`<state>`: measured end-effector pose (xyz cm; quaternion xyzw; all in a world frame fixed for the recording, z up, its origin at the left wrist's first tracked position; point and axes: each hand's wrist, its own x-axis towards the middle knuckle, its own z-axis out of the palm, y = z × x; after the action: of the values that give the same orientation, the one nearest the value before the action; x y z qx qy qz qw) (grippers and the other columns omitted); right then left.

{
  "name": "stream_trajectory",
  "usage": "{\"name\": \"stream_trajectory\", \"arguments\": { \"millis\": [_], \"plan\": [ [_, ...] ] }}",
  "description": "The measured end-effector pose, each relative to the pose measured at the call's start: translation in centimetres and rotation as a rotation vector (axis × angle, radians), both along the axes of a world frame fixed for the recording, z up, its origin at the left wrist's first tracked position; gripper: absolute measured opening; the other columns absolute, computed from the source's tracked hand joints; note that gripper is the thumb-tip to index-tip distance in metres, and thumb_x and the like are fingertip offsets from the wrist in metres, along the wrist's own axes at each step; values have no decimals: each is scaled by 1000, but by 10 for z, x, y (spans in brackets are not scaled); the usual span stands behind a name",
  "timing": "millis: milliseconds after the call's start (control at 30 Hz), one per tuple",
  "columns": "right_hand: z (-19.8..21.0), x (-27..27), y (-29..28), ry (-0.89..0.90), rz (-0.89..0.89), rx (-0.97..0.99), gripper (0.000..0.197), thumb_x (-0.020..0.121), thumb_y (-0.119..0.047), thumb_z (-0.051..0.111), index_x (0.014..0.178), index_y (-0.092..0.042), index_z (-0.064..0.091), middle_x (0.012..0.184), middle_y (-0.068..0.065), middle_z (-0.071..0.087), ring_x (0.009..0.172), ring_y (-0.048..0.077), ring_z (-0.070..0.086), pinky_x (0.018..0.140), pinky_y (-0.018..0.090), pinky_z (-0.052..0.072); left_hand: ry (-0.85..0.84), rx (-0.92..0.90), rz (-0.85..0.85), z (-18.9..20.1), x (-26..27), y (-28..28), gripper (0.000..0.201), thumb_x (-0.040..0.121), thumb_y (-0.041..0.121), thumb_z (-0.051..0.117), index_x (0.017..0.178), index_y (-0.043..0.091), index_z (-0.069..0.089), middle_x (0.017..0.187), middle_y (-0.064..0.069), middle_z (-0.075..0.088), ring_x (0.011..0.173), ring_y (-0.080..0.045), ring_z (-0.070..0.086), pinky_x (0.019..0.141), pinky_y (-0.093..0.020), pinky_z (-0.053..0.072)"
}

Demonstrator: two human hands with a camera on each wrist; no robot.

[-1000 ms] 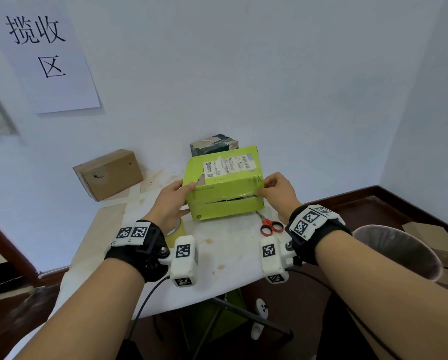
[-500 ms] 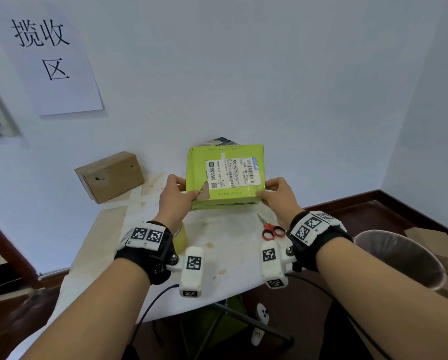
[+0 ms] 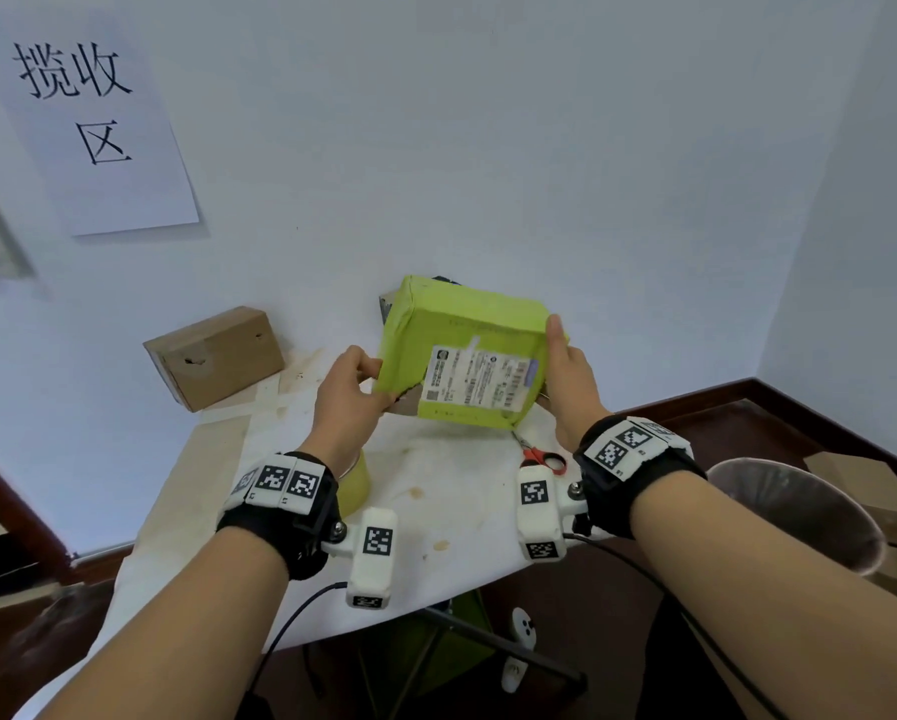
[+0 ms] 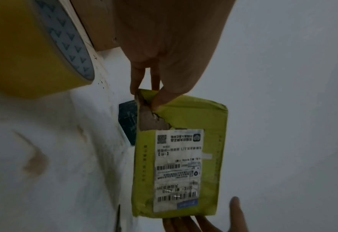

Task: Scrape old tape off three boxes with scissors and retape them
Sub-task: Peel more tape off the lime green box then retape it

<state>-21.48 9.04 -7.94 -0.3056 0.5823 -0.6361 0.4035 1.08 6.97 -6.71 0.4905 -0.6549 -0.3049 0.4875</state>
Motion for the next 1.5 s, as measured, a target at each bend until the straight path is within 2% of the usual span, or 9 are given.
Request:
{"name": "stream_trajectory", "arguments": {
  "millis": [67,200,467,767,933,1033,1233,1400,1500],
  "plan": [
    [4,-4,-1,-69,23,24,108,46,-98,41,117,-17,57,107,7,69,97,24,67,88,43,55,-105,-45,34,0,2,-1,30,77,-2,70,76,15,45,102,-4,56,94,-19,53,71,-32,48],
    [11,-1,5,-94,10,-5,53,90,-51,53,120,-8,48,117,13,60,105,29,62,94,47,50,-289,-120,94,-4,3,-7,34,76,-2,72,75,16,42,95,-7,47,79,-20,41,60,-15,33],
    [0,-7,10,-77,1,-62,24,101,-28,43,99,-7,55,105,14,59,95,26,59,98,45,48,-359,-159,120,1,5,-12,36,75,-7,65,73,19,41,93,-8,49,81,-24,45,61,-23,33],
    [6,-9,10,-102,-51,-61,32,97,-45,43,107,-18,57,116,7,62,108,23,59,99,42,46,-392,-149,66,15,-3,-5,30,80,-1,67,83,16,43,100,-6,53,94,-22,57,73,-42,51],
    [27,-3,13,-12,115,-129,39,98,-35,47,136,-34,36,124,-9,57,94,7,58,75,31,43,-245,23,9,24,-7,1,25,82,0,66,94,6,44,85,-13,68,58,-10,64,47,-12,43],
    [40,2,11,-6,228,-164,52,97,-29,51,139,-48,28,126,-14,57,103,18,62,89,47,47,-116,112,-3,24,-4,-1,26,80,1,69,91,8,46,92,-13,68,76,-24,70,74,-39,58],
    [45,7,-4,159,112,-179,52,89,-17,60,136,-23,38,133,0,50,114,21,56,100,45,46,73,337,-127,38,2,3,31,80,-7,70,84,9,44,82,-8,62,61,-11,68,59,-23,58],
    [46,17,-14,384,54,-174,46,86,-7,61,128,-18,47,126,3,41,98,14,50,78,21,42,94,489,-195,42,4,8,26,85,-3,66,68,9,52,54,2,65,53,-6,65,60,-16,56],
    [44,26,-21,390,96,-153,44,86,-5,61,126,-16,49,130,7,40,96,15,51,75,22,43,85,578,-238,37,5,11,12,88,-2,63,77,4,62,70,-4,68,65,-11,66,62,-17,57]
  ]
}}
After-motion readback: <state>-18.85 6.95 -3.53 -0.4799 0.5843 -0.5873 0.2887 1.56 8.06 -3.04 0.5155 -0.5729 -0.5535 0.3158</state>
